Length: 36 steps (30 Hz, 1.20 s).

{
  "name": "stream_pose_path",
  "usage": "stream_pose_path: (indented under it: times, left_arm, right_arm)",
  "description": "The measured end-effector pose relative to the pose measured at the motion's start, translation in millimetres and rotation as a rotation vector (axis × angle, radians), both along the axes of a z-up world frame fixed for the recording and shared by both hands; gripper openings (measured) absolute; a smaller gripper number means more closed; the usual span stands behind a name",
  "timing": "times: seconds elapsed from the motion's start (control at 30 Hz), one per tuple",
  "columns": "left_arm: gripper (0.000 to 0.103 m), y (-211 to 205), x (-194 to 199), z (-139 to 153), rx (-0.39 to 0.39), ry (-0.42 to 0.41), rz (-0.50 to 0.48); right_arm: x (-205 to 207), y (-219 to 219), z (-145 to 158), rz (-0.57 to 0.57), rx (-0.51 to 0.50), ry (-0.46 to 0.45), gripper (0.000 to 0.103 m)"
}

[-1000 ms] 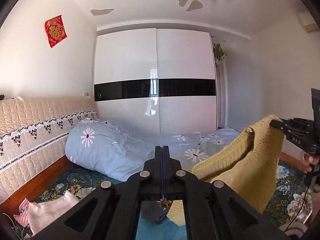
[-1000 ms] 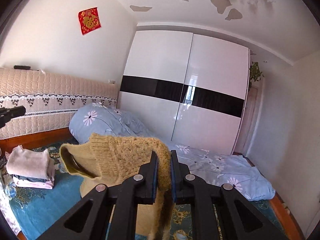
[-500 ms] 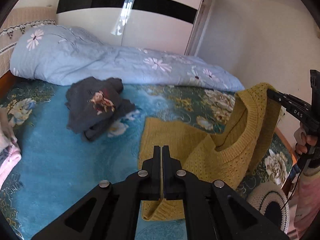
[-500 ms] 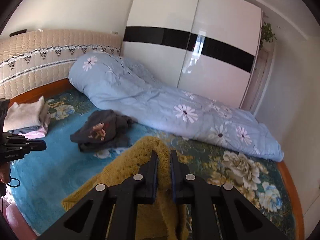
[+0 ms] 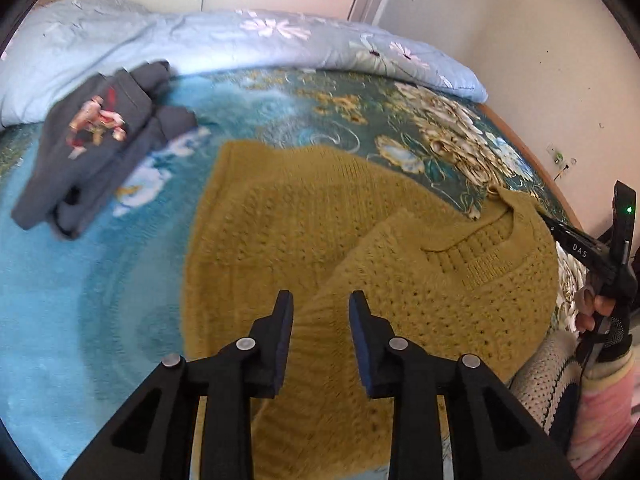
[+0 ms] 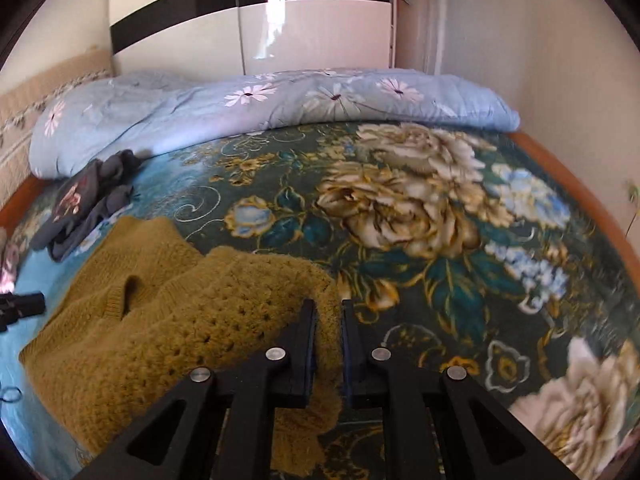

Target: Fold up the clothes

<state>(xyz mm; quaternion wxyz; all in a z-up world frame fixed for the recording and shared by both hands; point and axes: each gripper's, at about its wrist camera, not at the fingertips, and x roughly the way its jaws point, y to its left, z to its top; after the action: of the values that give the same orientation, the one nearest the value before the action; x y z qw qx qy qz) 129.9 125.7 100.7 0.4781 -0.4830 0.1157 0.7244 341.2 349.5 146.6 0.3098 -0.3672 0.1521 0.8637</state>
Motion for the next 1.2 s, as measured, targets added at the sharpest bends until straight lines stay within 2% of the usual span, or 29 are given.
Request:
stream_pose_path:
  times: [0.13, 0.2, 0.3, 0.4, 0.43, 0.53, 0.63, 0.73, 0.8, 0.87, 0.93, 1.0, 1.07, 1.17, 1.2]
  left_arm:
    - [0.05, 22.5, -6.1, -12.9, 0.033, -0.08, -0.022]
    - [0.052, 34.2, -8.2, -18.4, 0.031, -0.118, -0.048]
    - [0.05, 48.1, -4.3, -25.1, 0.0, -0.106, -0.057]
    - [0.02, 48.9, 3.7, -27.2, -0.004, -0.089, -0.051]
    - [0.015, 47.2, 6.9, -25.6, -0.005, -0.077, -0.05]
    - [0.013, 40.6, 17.2, -18.0, -0.012, -0.023, -0.038]
    - [0.012, 25.0, 24.7, 6.2, -0.009, 0.123, 0.041]
    - [0.012, 1.3, 43.9, 50.5, 0.024, 0.421, 0.126]
    - [0.012, -4.8, 66.8, 66.0, -0.004, 0.652, 0.123]
    - [0.012, 2.1, 81.7, 55.6, -0.087, 0.774, 0.096]
    - [0.013, 11.3, 83.7, 28.0, -0.161, 0.735, 0.057]
    - [0.013, 17.8, 77.4, -7.0, -0.223, 0.605, 0.033]
    - [0.014, 17.2, 70.4, -28.8, -0.244, 0.487, 0.051]
    - [0.018, 13.1, 67.8, -32.4, -0.224, 0.422, 0.047]
    - [0.026, 11.1, 66.4, -29.5, -0.209, 0.392, 0.024]
  right_arm:
    - [-9.2, -6.1, -7.3, 0.027, 0.005, -0.005, 0.012]
    - [-8.0, -8.1, -5.8, 0.034, 0.015, 0.011, 0.012]
    - [-6.7, -5.8, -6.8, 0.038, -0.011, 0.031, 0.012]
    - [-5.5, -3.3, -7.8, 0.041, -0.038, 0.051, 0.013]
    - [-5.1, -2.5, -8.2, 0.042, -0.047, 0.058, 0.013]
    - [-4.7, -1.7, -8.5, 0.046, -0.066, 0.074, 0.013]
    - [-6.1, -10.2, -2.3, 0.068, -0.06, 0.102, 0.013]
    - [-7.9, -19.7, 5.5, 0.1, -0.059, 0.143, 0.013]
    - [-11.8, -26.5, 8.2, 0.127, -0.056, 0.15, 0.013]
    - [-19.8, -33.5, 5.1, 0.148, -0.043, 0.113, 0.013]
    - [-27.9, -38.3, -2.4, 0.149, -0.022, 0.05, 0.013]
    - [-30.2, -37.6, -8.2, 0.142, -0.018, 0.016, 0.013]
    - [-27.2, -34.3, -8.6, 0.141, -0.04, 0.027, 0.013]
    - [-25.7, -31.6, -10.6, 0.138, -0.052, 0.029, 0.013]
    - [-25.9, -30.8, -11.5, 0.138, -0.056, 0.028, 0.013]
